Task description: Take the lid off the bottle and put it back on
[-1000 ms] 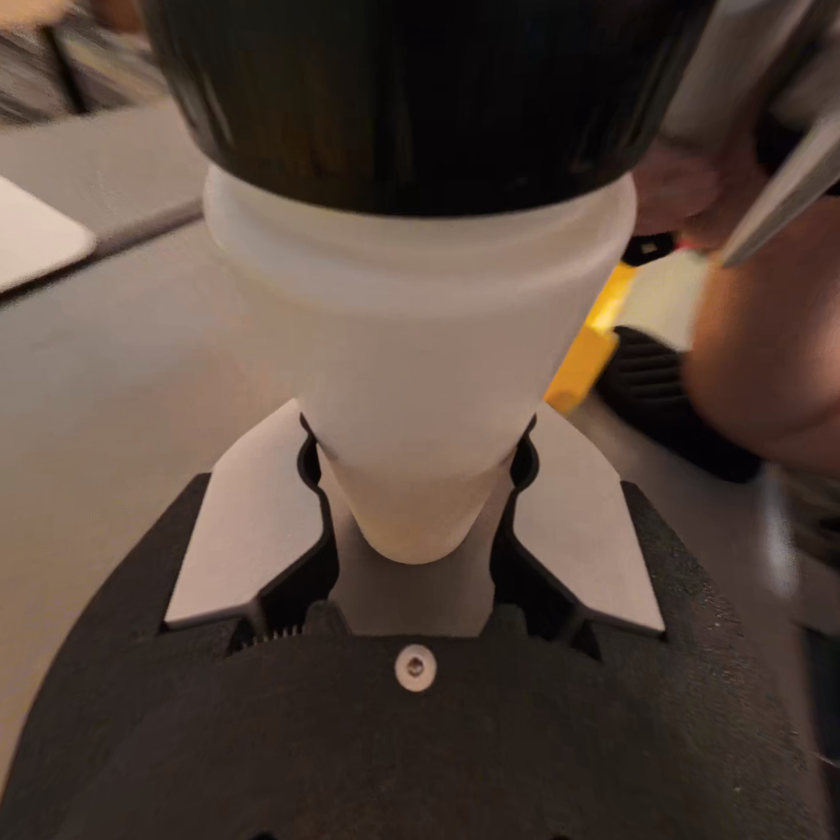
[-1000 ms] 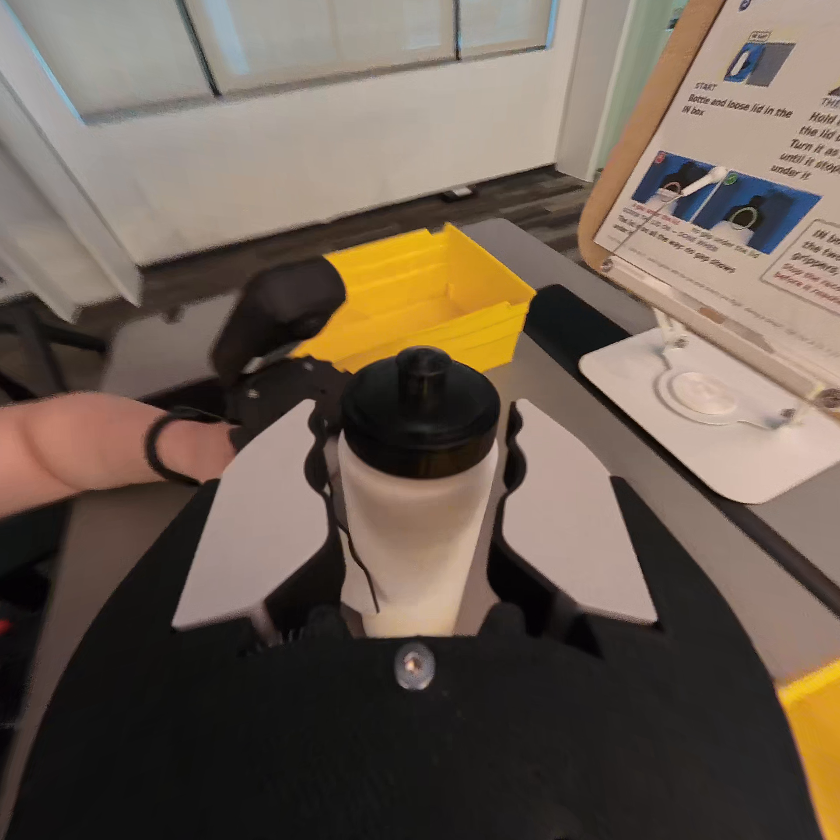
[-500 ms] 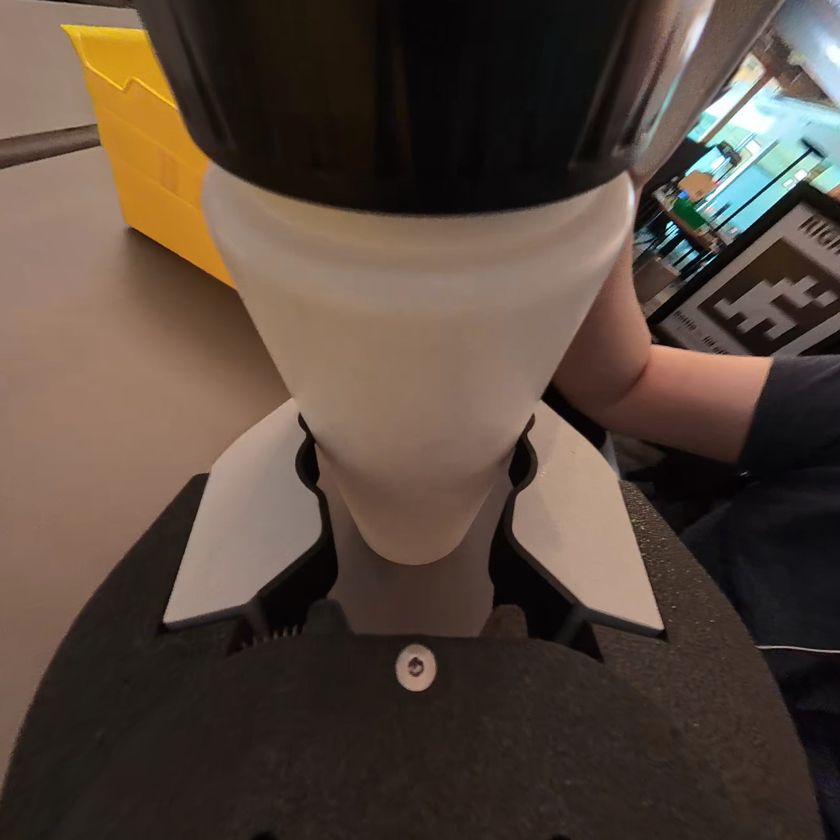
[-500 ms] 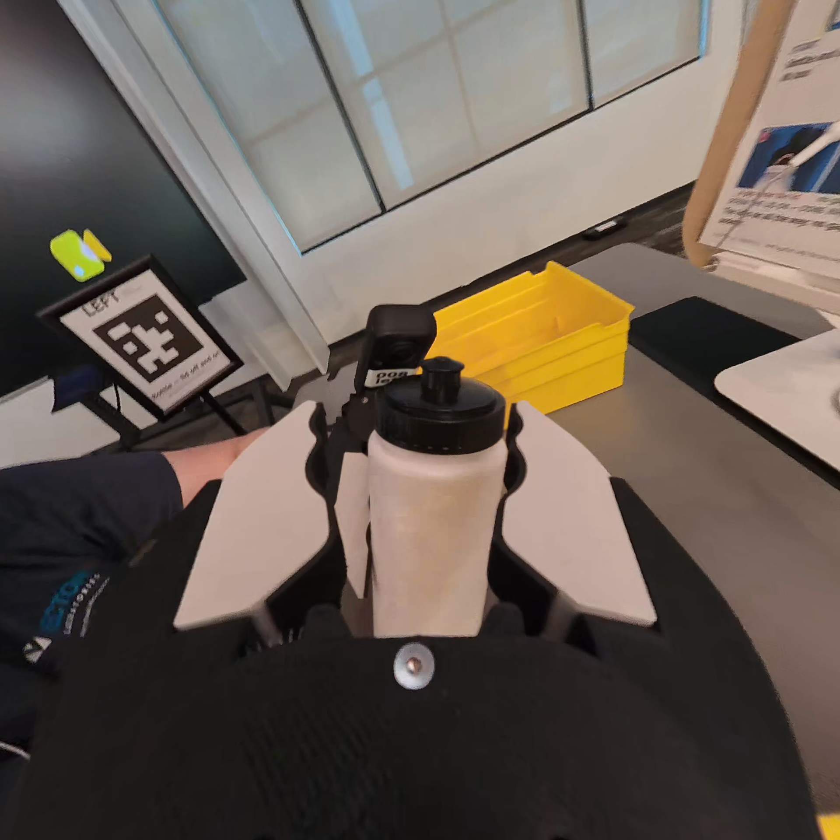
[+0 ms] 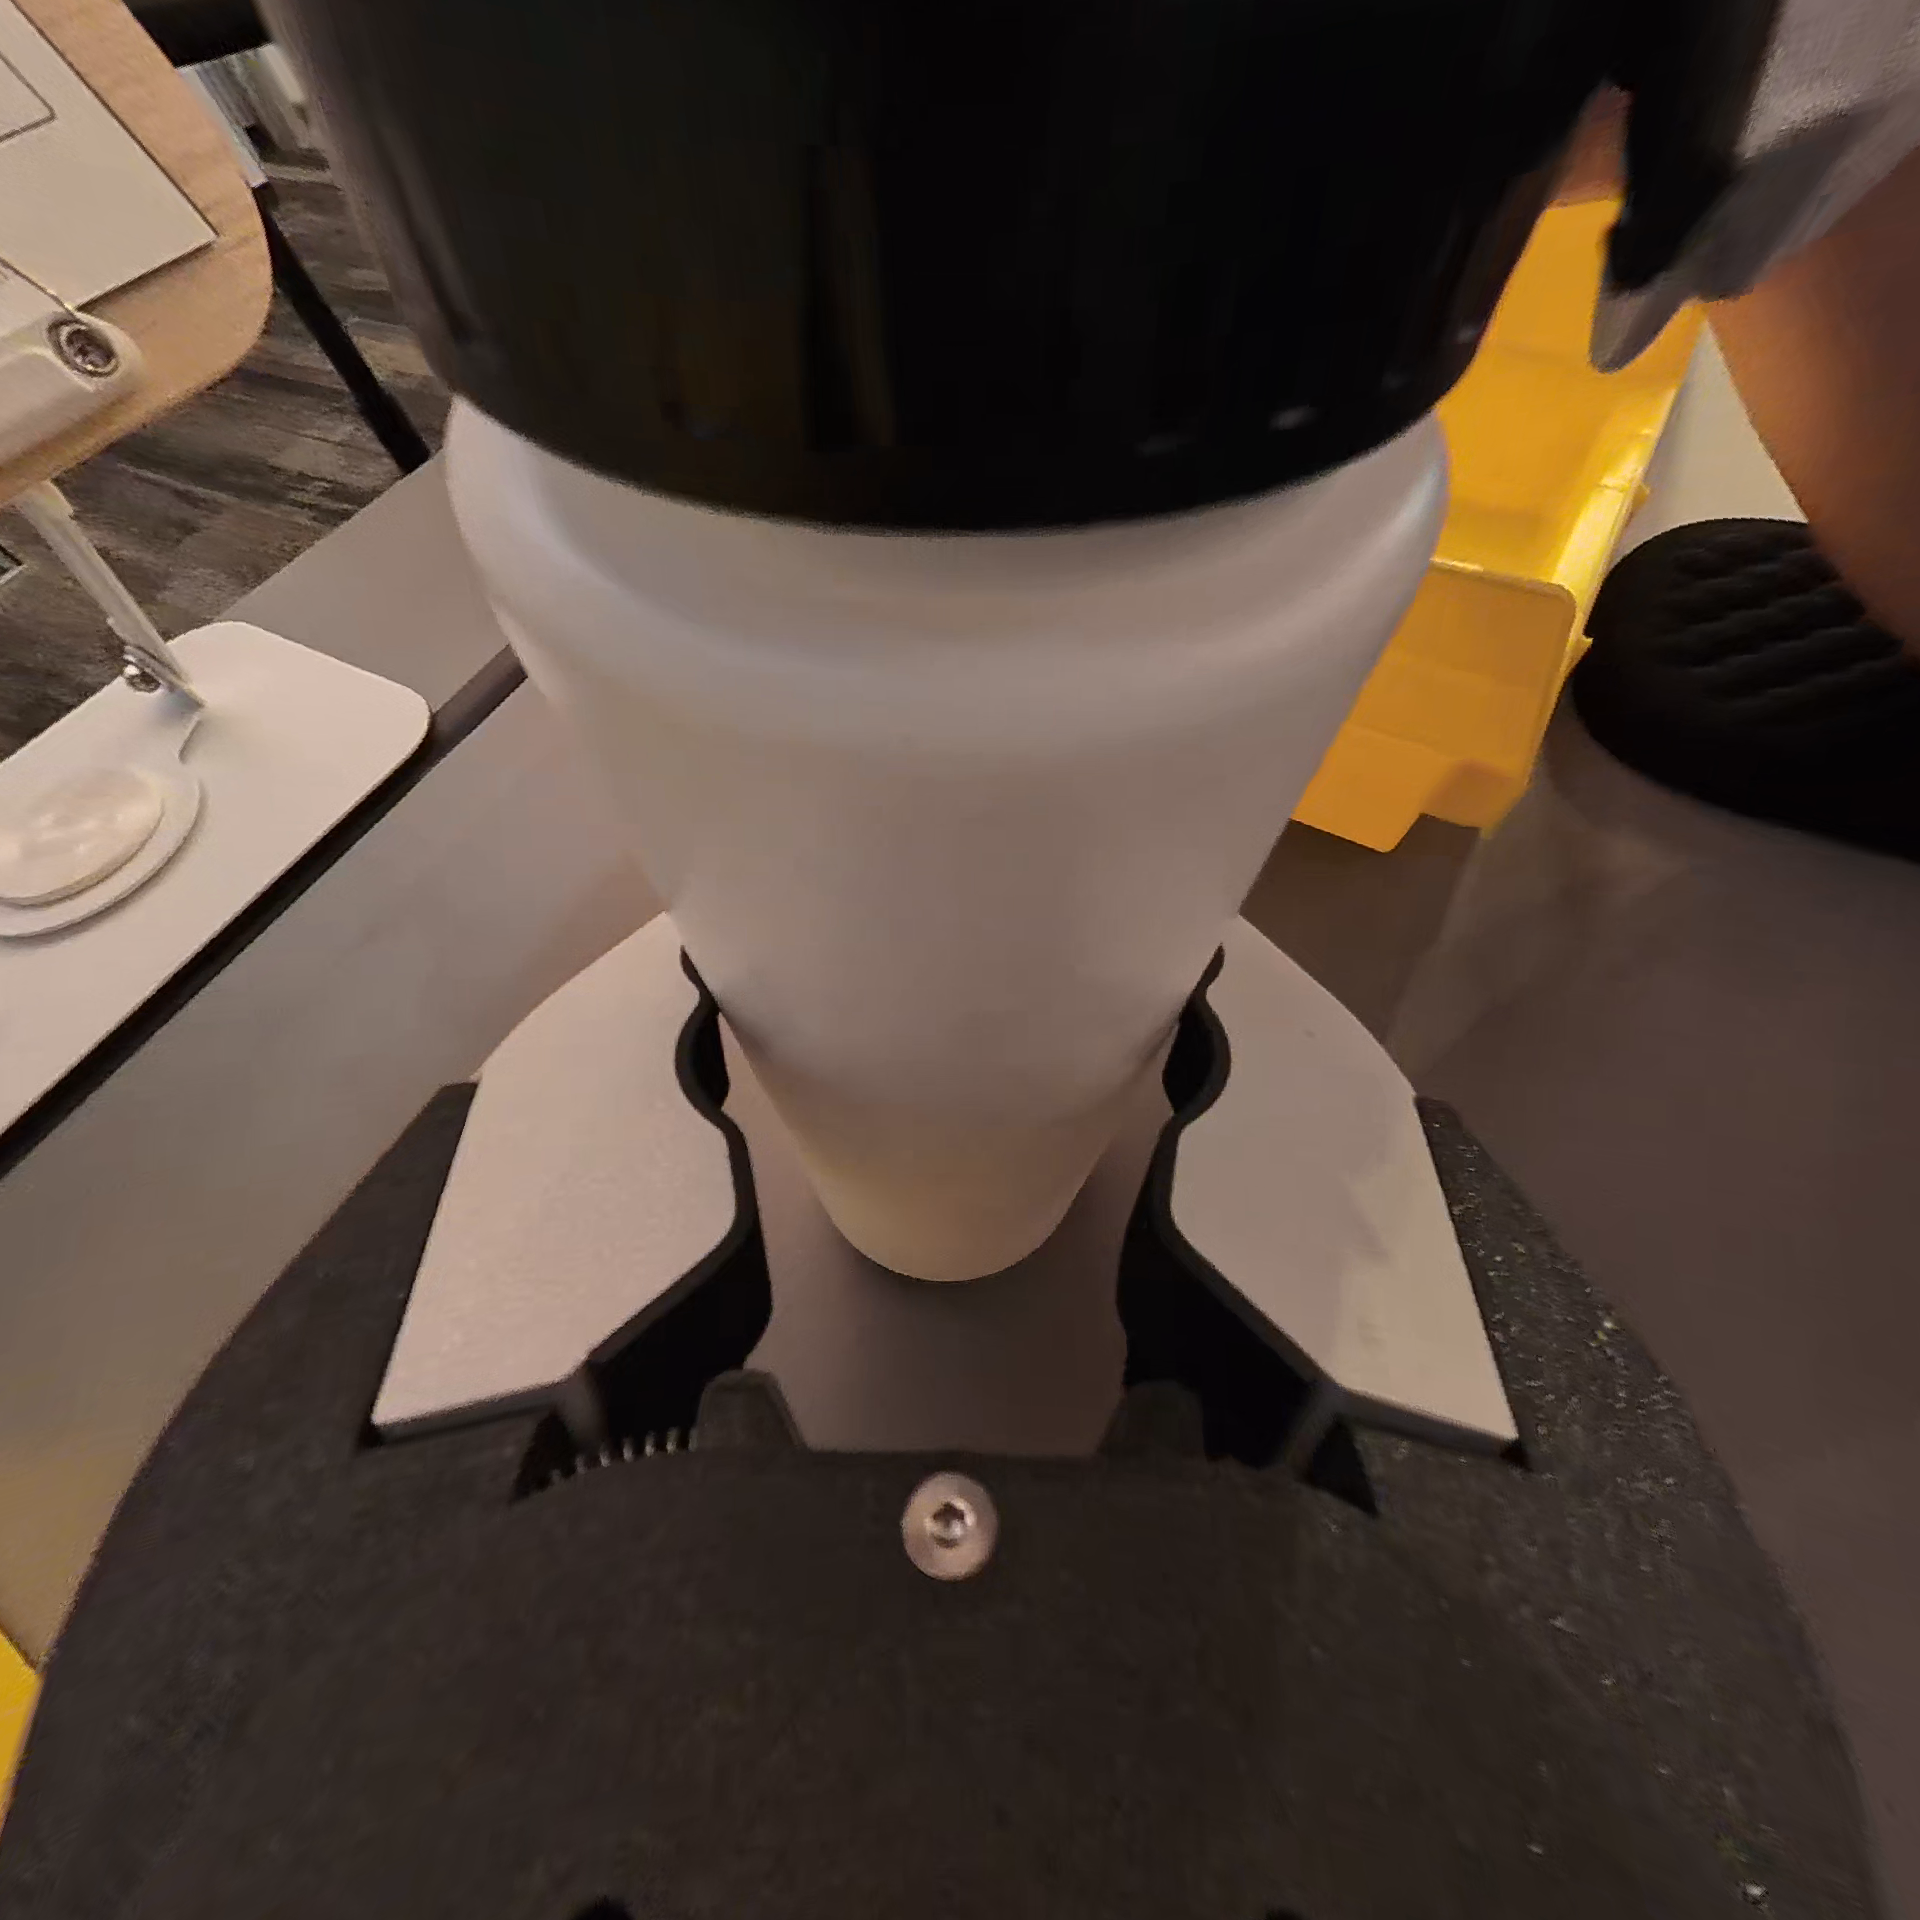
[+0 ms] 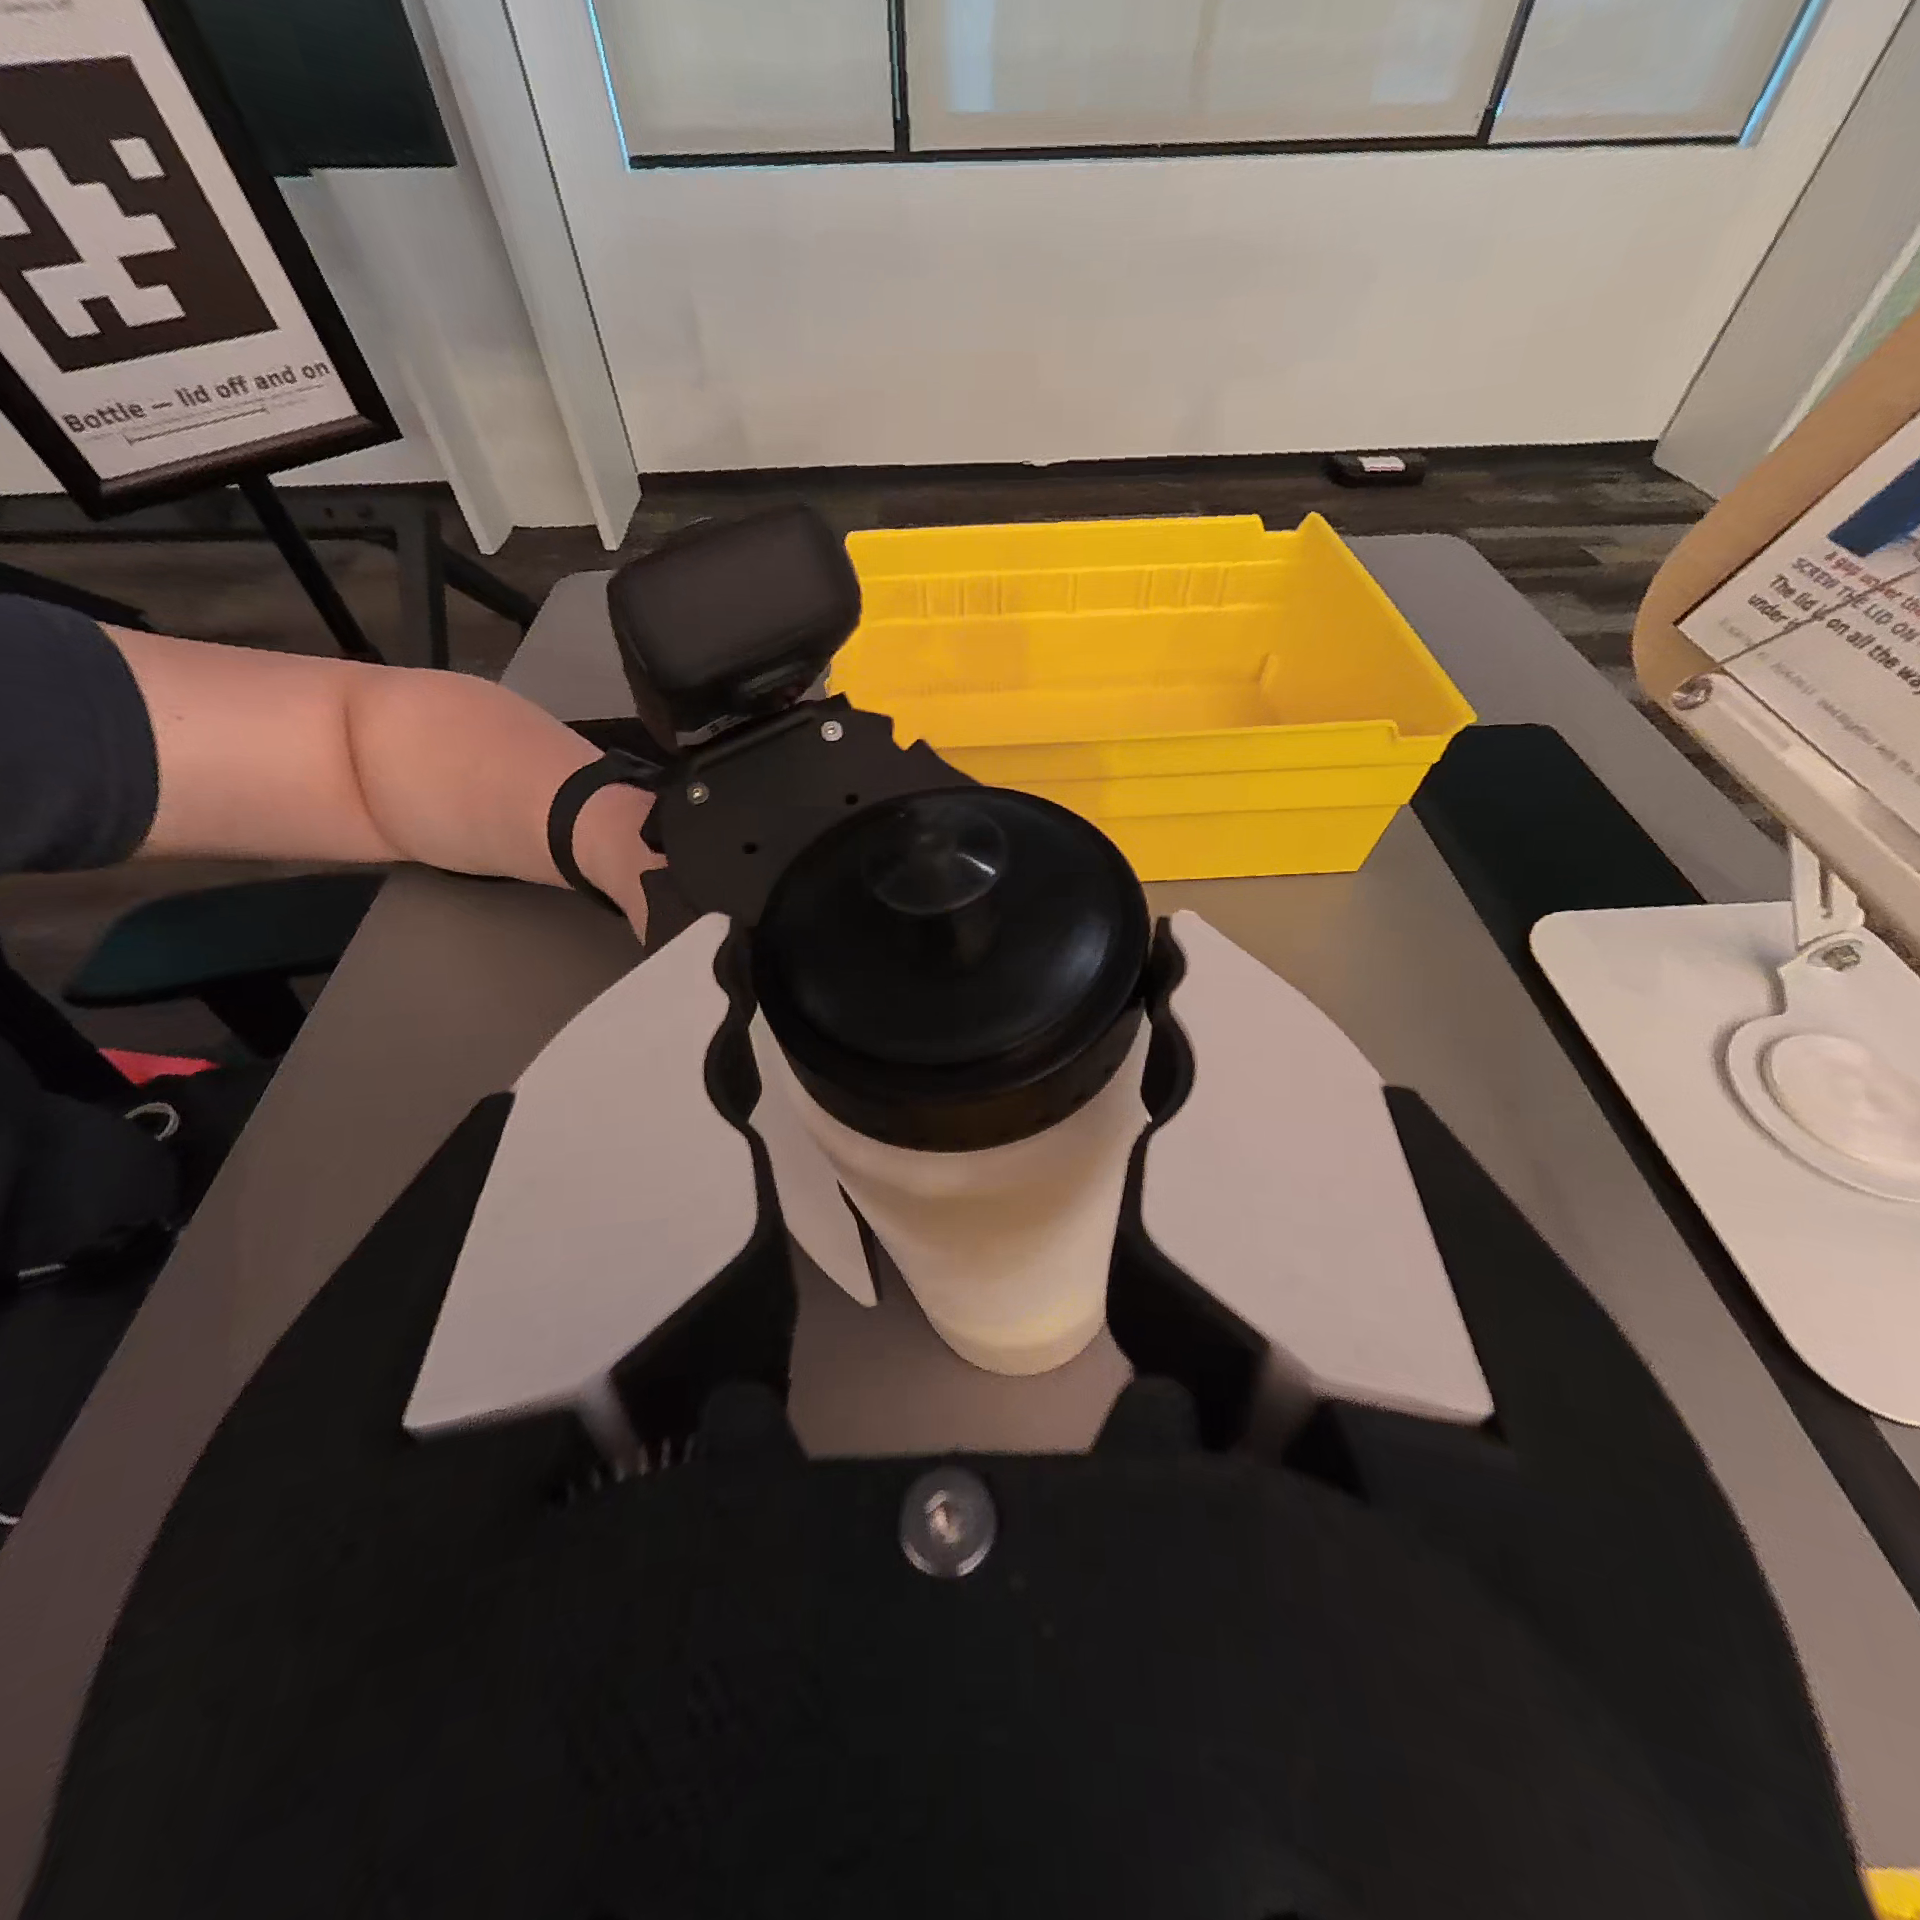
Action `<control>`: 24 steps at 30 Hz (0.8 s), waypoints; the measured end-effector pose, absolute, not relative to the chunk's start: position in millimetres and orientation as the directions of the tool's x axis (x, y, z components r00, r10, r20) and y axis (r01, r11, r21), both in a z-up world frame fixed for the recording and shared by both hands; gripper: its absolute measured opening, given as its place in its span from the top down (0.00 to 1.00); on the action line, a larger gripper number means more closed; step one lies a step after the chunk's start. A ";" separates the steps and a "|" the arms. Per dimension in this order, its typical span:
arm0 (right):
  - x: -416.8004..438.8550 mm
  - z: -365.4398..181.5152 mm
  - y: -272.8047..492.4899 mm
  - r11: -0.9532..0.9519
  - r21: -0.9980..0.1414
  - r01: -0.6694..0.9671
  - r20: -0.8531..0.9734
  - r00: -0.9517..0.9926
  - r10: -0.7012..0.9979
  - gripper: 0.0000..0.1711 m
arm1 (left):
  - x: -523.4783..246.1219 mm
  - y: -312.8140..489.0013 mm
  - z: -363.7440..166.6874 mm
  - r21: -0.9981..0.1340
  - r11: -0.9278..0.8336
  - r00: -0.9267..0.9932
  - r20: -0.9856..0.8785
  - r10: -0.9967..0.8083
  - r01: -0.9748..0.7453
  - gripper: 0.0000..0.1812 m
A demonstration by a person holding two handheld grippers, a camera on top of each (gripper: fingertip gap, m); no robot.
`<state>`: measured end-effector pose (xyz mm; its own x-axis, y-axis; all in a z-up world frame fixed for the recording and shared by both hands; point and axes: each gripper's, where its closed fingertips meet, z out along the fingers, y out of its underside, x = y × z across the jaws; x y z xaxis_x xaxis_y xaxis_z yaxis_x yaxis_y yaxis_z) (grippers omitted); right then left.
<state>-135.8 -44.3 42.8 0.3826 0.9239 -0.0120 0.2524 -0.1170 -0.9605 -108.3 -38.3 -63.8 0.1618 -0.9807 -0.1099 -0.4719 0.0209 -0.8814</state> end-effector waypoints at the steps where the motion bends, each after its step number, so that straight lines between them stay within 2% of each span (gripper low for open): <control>1: -136.2 42.6 -42.4 -0.129 -0.960 0.249 -0.020 0.397 0.917 0.57 | -108.6 -36.8 -64.0 -0.883 0.005 0.184 -0.104 -0.978 -0.470 0.53; 7: -142.8 41.2 -15.8 -0.249 -0.961 0.121 -0.127 0.608 0.783 0.57 | -114.6 -22.4 -65.9 -0.893 -0.171 0.358 0.013 -0.934 -0.415 0.53; 10: -145.2 42.2 -12.4 -0.218 -0.970 0.112 -0.096 0.644 0.759 0.57 | -115.9 -19.8 -66.0 -0.896 -0.168 0.364 0.007 -0.931 -0.412 0.53; 15: -133.5 40.9 -22.3 -0.190 -0.959 0.212 -0.047 0.541 0.840 0.53 | -113.0 -22.1 -66.0 -0.898 -0.157 0.335 0.011 -0.942 -0.412 0.53; 20: -129.9 53.0 -31.8 -0.152 -0.981 0.121 -0.085 0.432 0.898 0.55 | -104.9 -37.0 -66.4 -0.897 -0.117 0.241 0.012 -0.970 -0.427 0.53; 24: -134.1 45.5 -34.5 -0.167 -0.973 0.157 -0.091 0.406 0.909 0.58 | -104.2 -39.4 -66.2 -0.896 -0.120 0.234 0.018 -0.972 -0.429 0.53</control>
<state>-134.1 -34.5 45.5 0.4063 0.9092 -0.0906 0.1567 -0.1670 -0.9734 -104.2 -39.4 -66.2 0.2336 -0.9722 0.0182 -0.4286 -0.1197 -0.8955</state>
